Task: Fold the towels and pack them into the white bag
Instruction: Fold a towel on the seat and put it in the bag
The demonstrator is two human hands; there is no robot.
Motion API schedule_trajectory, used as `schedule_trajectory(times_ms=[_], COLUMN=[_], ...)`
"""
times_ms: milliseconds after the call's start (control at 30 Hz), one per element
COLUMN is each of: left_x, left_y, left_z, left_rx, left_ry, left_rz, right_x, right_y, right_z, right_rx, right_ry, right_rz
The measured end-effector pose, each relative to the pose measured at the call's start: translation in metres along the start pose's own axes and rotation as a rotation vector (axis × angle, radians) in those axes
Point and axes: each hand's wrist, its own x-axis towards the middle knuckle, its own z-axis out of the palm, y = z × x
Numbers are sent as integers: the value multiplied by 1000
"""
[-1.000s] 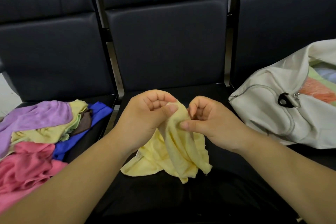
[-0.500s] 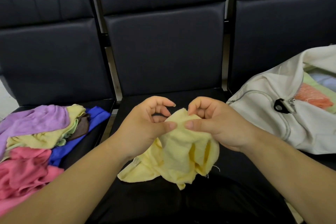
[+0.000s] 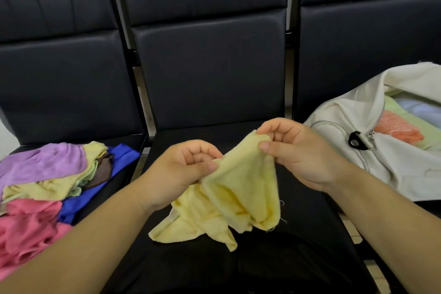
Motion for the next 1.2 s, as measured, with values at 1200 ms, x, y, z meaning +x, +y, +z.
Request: schedule_trajectory(times_ms=[1200], left_x=[-30], left_y=[25], left_z=[-10], left_rx=[246], left_ry=[-207], left_rz=[67], right_x=[-1], right_y=[14], right_z=[22], right_rx=[-301], right_ry=[-617], right_rz=[134])
